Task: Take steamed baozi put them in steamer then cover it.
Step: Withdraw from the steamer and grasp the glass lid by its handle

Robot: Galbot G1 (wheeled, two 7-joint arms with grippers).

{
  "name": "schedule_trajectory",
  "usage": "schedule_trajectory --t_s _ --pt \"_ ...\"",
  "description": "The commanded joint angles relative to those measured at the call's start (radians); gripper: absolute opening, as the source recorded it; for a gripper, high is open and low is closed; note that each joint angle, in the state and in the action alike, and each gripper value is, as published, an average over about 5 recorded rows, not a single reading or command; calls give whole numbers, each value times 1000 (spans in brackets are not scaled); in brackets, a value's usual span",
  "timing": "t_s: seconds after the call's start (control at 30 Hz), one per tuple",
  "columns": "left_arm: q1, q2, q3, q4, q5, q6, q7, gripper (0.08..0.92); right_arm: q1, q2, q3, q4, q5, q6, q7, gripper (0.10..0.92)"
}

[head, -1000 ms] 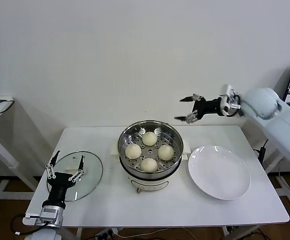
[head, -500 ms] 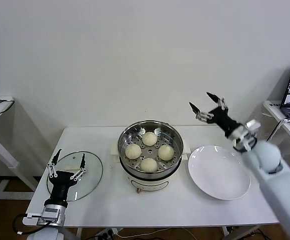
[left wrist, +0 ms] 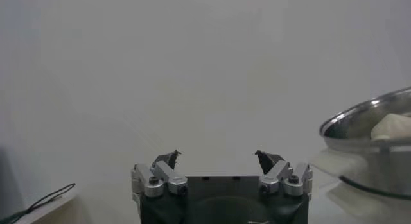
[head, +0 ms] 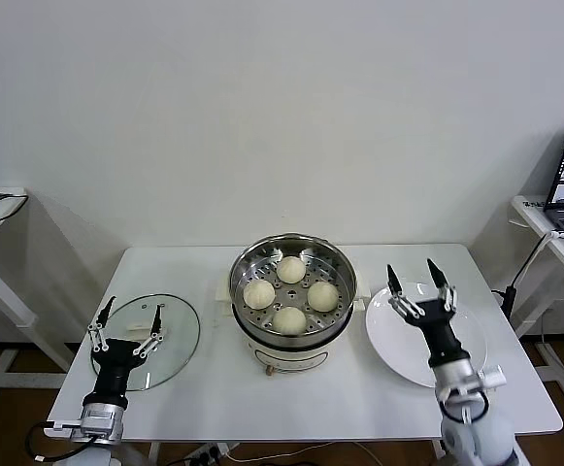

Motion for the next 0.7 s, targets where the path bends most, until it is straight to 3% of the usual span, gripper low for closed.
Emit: schedule_trajectory --t_s 0.03,0.17,0.27,0.7 --pt "-10 30 -99 192 654 -206 -165 823 -191 130 61 42 -43 111 50 823" --pt "-19 51 -128 316 979 -267 -284 823 -162 134 50 27 -37 98 52 823" --pt "-35 64 -139 398 1119 -286 -327 823 -146 138 40 16 -37 95 51 823" --pt "-202 93 -150 544 1216 -256 -362 823 -136 145 40 -7 -40 97 47 823"
